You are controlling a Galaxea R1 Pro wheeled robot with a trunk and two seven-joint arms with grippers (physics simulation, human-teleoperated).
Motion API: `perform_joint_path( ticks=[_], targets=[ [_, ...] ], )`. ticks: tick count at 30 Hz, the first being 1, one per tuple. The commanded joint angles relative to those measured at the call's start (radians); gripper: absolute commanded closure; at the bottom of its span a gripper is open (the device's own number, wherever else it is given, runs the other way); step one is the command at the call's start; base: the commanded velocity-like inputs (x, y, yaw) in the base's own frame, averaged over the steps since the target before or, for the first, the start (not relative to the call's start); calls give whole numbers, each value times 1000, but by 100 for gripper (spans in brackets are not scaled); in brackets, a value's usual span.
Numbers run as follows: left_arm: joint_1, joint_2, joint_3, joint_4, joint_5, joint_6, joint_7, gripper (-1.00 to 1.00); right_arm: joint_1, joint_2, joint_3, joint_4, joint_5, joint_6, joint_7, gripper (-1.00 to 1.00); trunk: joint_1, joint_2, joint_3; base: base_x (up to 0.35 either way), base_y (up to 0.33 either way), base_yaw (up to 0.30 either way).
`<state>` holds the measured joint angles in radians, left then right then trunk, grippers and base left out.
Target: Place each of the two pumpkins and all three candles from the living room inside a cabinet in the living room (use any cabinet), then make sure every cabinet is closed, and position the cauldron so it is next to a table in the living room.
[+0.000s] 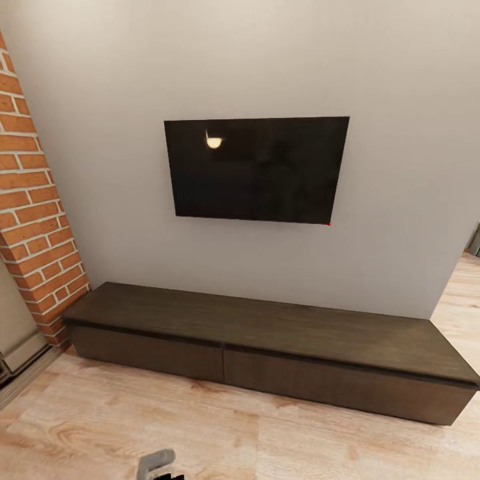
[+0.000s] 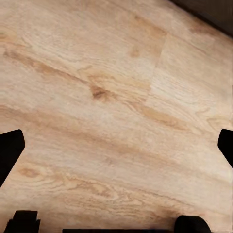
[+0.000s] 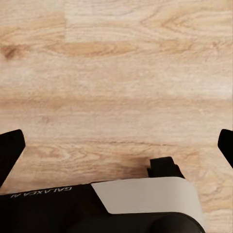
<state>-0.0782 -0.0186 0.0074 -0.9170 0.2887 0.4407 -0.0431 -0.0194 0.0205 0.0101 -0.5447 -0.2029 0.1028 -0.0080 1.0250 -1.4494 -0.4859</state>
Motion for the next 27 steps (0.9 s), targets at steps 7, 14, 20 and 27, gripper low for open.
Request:
perform_joint_path(
  ticks=[7, 14, 20, 27],
  targets=[
    [-9, -3, 2, -318, 5, 281, 1, -100, 1, -1, -43, -315, -10, 273, -4, -100, 0, -1, -1, 0, 0, 0],
    [-75, -13, 2, -488, 8, 514, -2, -100, -4, -1, -210, -461, -35, 314, 1, -100, 0, -1, -1, 0, 0, 0],
    [-156, -5, -1, -506, 81, 556, -5, -100, -29, -9, -316, -469, -285, 314, 8, -100, 0, -1, -1, 0, 0, 0],
    [-219, 72, -19, -454, 327, 565, -8, -100, -43, -51, -340, -478, -588, 190, 11, -100, 0, -1, -1, 0, 0, 0]
  ],
)
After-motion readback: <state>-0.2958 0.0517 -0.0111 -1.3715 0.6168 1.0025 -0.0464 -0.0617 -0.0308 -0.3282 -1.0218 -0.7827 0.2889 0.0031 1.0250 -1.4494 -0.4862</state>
